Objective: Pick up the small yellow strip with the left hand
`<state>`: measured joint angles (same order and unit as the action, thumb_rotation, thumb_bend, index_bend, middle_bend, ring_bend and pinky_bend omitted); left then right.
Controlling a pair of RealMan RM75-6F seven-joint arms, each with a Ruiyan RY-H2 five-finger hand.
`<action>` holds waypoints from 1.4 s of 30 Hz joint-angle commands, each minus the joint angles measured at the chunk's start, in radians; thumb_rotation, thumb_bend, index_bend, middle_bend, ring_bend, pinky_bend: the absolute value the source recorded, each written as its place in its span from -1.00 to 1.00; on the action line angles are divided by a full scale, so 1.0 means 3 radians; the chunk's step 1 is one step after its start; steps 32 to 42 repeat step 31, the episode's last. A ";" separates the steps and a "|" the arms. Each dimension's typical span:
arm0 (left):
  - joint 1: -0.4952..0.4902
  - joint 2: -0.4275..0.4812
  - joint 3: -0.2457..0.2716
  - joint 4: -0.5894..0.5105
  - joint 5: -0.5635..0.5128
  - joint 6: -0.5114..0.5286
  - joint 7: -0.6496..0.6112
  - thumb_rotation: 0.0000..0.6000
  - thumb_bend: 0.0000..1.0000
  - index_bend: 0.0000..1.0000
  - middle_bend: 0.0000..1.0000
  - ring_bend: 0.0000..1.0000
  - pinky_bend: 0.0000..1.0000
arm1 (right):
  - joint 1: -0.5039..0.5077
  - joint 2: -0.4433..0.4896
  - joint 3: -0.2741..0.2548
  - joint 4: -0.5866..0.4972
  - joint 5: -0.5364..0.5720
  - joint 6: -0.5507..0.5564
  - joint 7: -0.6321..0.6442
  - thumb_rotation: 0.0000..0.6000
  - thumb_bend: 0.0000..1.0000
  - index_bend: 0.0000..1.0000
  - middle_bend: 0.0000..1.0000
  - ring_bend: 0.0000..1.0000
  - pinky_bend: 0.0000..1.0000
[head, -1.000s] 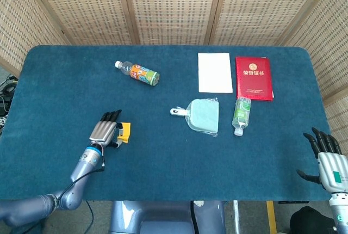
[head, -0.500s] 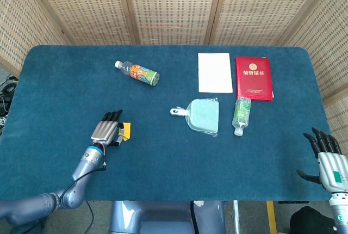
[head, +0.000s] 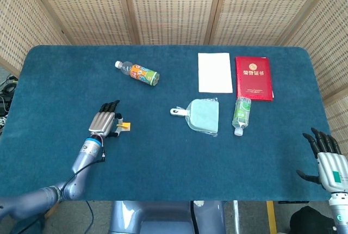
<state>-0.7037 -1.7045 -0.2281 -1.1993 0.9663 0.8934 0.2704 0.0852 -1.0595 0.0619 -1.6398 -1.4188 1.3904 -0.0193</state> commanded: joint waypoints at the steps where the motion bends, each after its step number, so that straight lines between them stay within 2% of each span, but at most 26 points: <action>1: -0.0096 -0.0072 -0.0156 0.0205 0.0119 0.0024 -0.0223 1.00 -0.08 0.27 -1.00 -1.00 -1.00 | 0.0002 -0.0002 0.0001 0.0002 0.0006 -0.0004 -0.0003 1.00 -1.00 -0.77 -1.00 -1.00 -1.00; 6: -0.0208 -0.0095 -0.0385 0.0367 0.0393 0.0266 -0.0617 1.00 -0.08 0.27 -1.00 -1.00 -1.00 | 0.0007 -0.0005 0.0012 0.0012 0.0033 -0.0015 -0.0005 1.00 -1.00 -0.77 -1.00 -1.00 -1.00; 12: -0.0151 0.0089 -0.0358 -0.0027 0.0631 0.0389 -0.0906 1.00 -0.08 0.28 -1.00 -1.00 -1.00 | 0.0016 -0.0009 0.0015 0.0018 0.0042 -0.0033 -0.0003 1.00 -1.00 -0.77 -1.00 -1.00 -1.00; 17: -0.0086 0.0401 -0.0232 -0.0682 0.0694 0.0081 -0.1255 1.00 -0.08 0.29 -1.00 -1.00 -1.00 | 0.0012 -0.0006 0.0006 0.0003 0.0018 -0.0020 -0.0004 1.00 -1.00 -0.77 -1.00 -1.00 -1.00; 21: -0.0086 0.0708 -0.0116 -0.1253 0.0690 -0.0372 -0.1622 1.00 -0.03 0.31 -1.00 -1.00 -1.00 | 0.0006 0.0001 0.0002 -0.0009 -0.0001 -0.0001 -0.0002 1.00 -1.00 -0.77 -1.00 -1.00 -1.00; 27: -0.0096 0.0901 -0.0089 -0.1715 0.0805 -0.0713 -0.2130 1.00 0.03 0.34 -1.00 -1.00 -1.00 | -0.0005 0.0013 0.0000 -0.0011 -0.0013 0.0022 0.0022 1.00 -1.00 -0.77 -1.00 -1.00 -1.00; 31: -0.0135 0.1050 -0.0043 -0.1876 0.0947 -0.0990 -0.2460 1.00 0.05 0.35 -1.00 -1.00 -1.00 | -0.0008 0.0021 0.0005 -0.0007 -0.0009 0.0027 0.0046 1.00 -1.00 -0.78 -1.00 -1.00 -1.00; 42: -0.0135 0.1050 -0.0043 -0.1876 0.0947 -0.0990 -0.2460 1.00 0.05 0.35 -1.00 -1.00 -1.00 | -0.0008 0.0021 0.0005 -0.0007 -0.0009 0.0027 0.0046 1.00 -1.00 -0.78 -1.00 -1.00 -1.00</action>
